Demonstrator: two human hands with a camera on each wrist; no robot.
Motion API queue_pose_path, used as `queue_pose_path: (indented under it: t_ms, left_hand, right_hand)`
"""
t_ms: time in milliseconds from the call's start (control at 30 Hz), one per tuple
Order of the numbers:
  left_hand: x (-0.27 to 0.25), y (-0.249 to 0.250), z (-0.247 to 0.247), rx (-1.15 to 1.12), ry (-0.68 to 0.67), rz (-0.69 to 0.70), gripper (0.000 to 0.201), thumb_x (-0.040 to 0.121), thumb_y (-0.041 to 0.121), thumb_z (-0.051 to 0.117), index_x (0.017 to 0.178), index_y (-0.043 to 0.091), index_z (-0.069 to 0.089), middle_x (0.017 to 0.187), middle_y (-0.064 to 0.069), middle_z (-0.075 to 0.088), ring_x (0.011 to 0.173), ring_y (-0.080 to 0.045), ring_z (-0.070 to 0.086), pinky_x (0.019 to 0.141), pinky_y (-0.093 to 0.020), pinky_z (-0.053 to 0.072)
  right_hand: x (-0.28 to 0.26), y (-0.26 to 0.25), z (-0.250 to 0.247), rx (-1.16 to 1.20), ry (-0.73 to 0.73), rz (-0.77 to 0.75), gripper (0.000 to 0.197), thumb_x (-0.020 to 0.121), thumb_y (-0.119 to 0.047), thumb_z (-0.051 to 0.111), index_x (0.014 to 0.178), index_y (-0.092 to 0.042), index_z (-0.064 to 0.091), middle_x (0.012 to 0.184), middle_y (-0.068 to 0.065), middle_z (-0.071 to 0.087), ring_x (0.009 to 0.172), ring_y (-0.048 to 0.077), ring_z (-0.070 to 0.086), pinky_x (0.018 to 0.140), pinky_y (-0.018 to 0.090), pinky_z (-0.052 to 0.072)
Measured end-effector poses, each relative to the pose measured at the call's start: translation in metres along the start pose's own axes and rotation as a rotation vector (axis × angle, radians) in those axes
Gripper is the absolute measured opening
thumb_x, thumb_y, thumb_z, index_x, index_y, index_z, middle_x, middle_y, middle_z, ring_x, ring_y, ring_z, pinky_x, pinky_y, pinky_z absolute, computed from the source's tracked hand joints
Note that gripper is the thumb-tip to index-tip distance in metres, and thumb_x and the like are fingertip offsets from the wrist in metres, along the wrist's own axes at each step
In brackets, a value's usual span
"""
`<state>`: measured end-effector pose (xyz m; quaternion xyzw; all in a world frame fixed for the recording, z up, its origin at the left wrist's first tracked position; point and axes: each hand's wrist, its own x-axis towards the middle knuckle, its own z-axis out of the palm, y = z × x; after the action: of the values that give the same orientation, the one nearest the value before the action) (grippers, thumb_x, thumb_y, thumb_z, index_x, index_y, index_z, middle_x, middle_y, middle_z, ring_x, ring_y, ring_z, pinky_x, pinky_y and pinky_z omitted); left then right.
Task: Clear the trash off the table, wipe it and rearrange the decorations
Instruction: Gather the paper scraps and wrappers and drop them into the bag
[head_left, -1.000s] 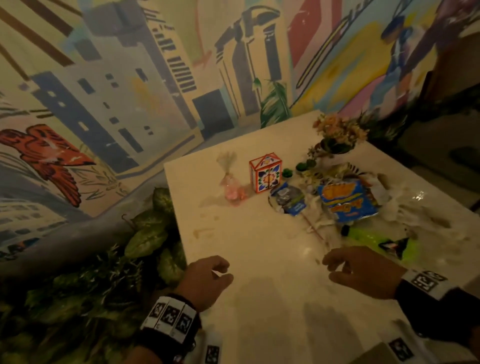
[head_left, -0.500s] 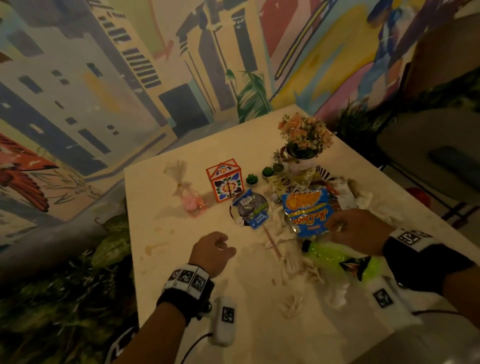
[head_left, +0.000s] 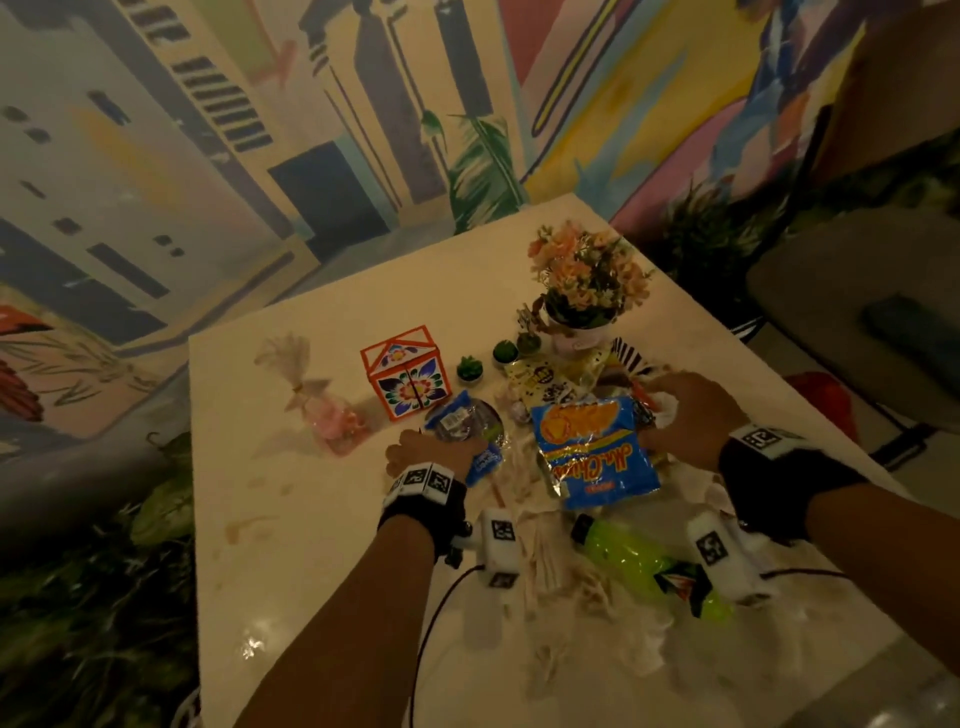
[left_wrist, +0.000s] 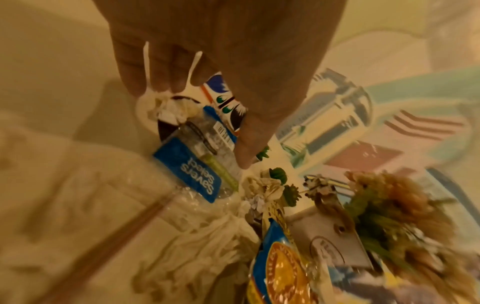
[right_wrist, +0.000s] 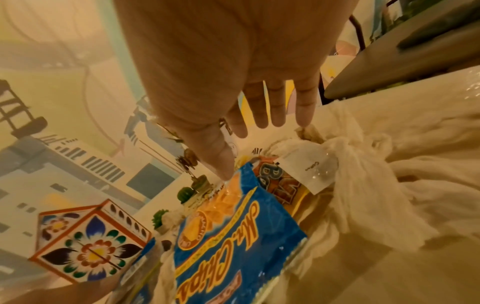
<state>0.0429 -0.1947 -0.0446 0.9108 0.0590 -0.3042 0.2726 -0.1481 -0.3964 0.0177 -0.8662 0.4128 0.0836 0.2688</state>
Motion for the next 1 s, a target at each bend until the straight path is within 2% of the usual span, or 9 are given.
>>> queue_pose_path:
  t_ms: [267,367,433,533,600,767,867,933,1000]
  left_hand:
    - [-0.001,0.016,0.024,0.029,0.151,-0.095,0.131,0.044,0.071,0.079,0.142,0.008,0.020,0.147,-0.014,0.021,0.136,-0.039,0.022,0.110,-0.056,0.026]
    - [-0.005,0.017,0.029,0.068,0.179,-0.028,0.123,0.047,0.081,0.068,0.137,0.007,0.030,0.140,-0.015,0.030,0.130,-0.039,0.027,0.108,-0.055,0.027]
    - [-0.012,0.024,0.033,0.144,0.145,0.017,0.122,0.050,0.085,0.062,0.139,0.008,0.033,0.142,-0.016,0.029,0.132,-0.038,0.024,0.109,-0.054,0.024]
    - [-0.024,0.038,0.041,0.236,0.016,0.044,0.134,0.046,0.090,0.058,0.148,0.010,0.020,0.155,-0.016,0.014,0.142,-0.038,0.011,0.114,-0.054,0.015]
    - [-0.035,0.045,0.053,0.210,-0.055,0.059,0.142,0.042,0.086,0.065,0.151,0.015,0.009,0.159,-0.014,0.002,0.145,-0.037,0.003,0.116,-0.055,0.013]
    - [-0.060,0.057,0.083,0.249,-0.103,0.117,0.153,0.033,0.079,0.076,0.146,0.037,-0.019,0.158,-0.008,-0.012,0.144,-0.038,-0.006,0.113,-0.063,0.014]
    - [-0.060,0.065,0.094,0.268,-0.050,0.086,0.138,0.053,0.060,0.080,0.147,0.034,-0.018,0.156,-0.013,-0.008,0.143,-0.038,0.000,0.111,-0.059,0.019]
    - [-0.054,0.067,0.099,0.202,0.049,0.065,0.110,0.076,0.030,0.072,0.149,0.028,-0.010,0.155,-0.015,0.001,0.142,-0.038,0.008,0.110,-0.053,0.027]
    - [-0.047,0.066,0.101,0.149,0.080,0.037,0.102,0.080,0.020,0.070,0.150,0.022,-0.004,0.155,-0.015,0.004,0.142,-0.038,0.013,0.110,-0.049,0.032]
  right_hand:
    - [0.060,0.023,0.024,-0.151,-0.279,-0.037,0.136,0.031,-0.072,0.078,0.146,-0.028,0.021,0.152,0.010,0.029,0.139,0.033,0.029,0.116,0.052,0.020]
    - [0.070,0.030,0.025,-0.223,-0.334,-0.084,0.121,0.047,-0.051,0.083,0.147,-0.033,0.017,0.152,0.008,0.027,0.141,0.033,0.023,0.117,0.053,0.014]
    - [0.080,0.037,0.027,-0.237,-0.330,-0.137,0.106,0.054,-0.057,0.073,0.143,-0.042,0.019,0.150,0.004,0.032,0.140,0.030,0.025,0.115,0.055,0.015]
    - [0.093,0.047,0.032,-0.256,-0.311,-0.218,0.100,0.054,-0.071,0.064,0.137,-0.059,0.009,0.152,0.000,0.031,0.140,0.029,0.026,0.113,0.056,0.021]
    - [0.086,0.041,0.026,-0.298,-0.326,-0.238,0.100,0.060,-0.062,0.070,0.139,-0.054,0.010,0.154,0.001,0.021,0.142,0.031,0.018,0.114,0.058,0.018]
    - [0.087,0.043,0.046,-0.328,-0.332,-0.216,0.121,0.031,-0.068,0.073,0.138,-0.051,0.019,0.149,0.004,0.023,0.133,0.035,0.034,0.110,0.055,0.029]
    - [0.089,0.047,0.057,-0.320,-0.331,-0.248,0.099,0.040,-0.069,0.065,0.131,-0.053,0.028,0.144,0.001,0.031,0.122,0.035,0.042,0.103,0.055,0.038]
    - [0.075,0.040,0.047,-0.317,-0.328,-0.286,0.079,0.061,-0.055,0.069,0.132,-0.047,0.036,0.143,0.002,0.031,0.120,0.035,0.041,0.102,0.050,0.039]
    - [0.073,0.041,0.046,-0.236,-0.312,-0.286,0.063,0.071,-0.041,0.070,0.129,-0.037,0.046,0.135,0.004,0.038,0.116,0.033,0.044,0.100,0.045,0.042]
